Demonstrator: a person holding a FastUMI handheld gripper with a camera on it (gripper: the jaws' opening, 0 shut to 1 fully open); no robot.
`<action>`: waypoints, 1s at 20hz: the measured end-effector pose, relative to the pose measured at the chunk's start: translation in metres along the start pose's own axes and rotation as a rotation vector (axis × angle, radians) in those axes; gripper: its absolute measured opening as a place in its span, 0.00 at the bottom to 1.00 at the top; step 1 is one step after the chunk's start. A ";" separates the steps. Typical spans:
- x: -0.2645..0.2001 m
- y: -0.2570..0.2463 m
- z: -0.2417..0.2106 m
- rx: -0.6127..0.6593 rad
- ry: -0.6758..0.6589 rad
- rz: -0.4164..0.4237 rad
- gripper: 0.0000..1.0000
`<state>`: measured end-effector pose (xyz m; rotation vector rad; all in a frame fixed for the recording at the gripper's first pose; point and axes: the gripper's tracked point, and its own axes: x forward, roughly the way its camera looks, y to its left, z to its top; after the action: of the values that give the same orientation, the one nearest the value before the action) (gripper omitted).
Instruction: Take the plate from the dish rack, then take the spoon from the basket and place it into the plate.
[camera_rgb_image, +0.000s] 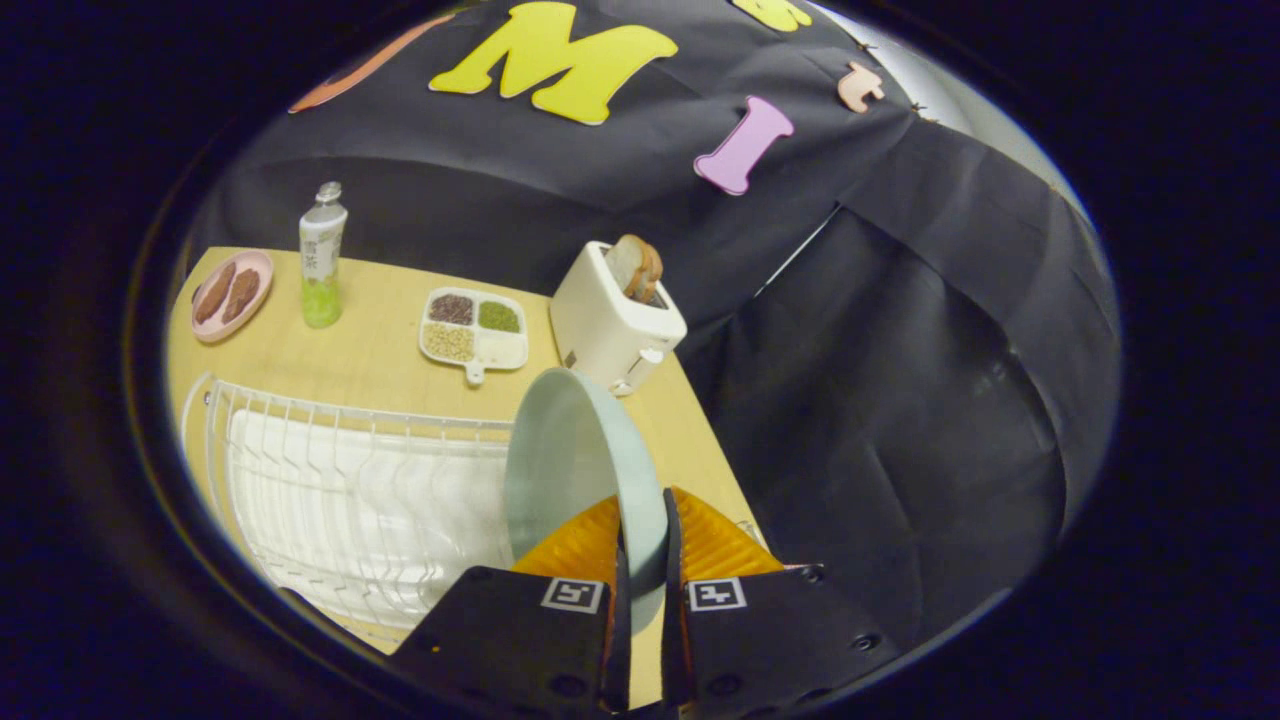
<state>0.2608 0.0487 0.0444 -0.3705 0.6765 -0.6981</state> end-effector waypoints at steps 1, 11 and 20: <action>0.000 -0.007 0.003 0.015 -0.019 -0.010 0.17; -0.041 -0.031 -0.014 0.092 -0.012 0.199 0.17; -0.130 -0.050 -0.051 0.196 -0.017 0.598 0.17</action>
<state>0.1290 0.0983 0.0917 0.0148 0.6521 -0.1867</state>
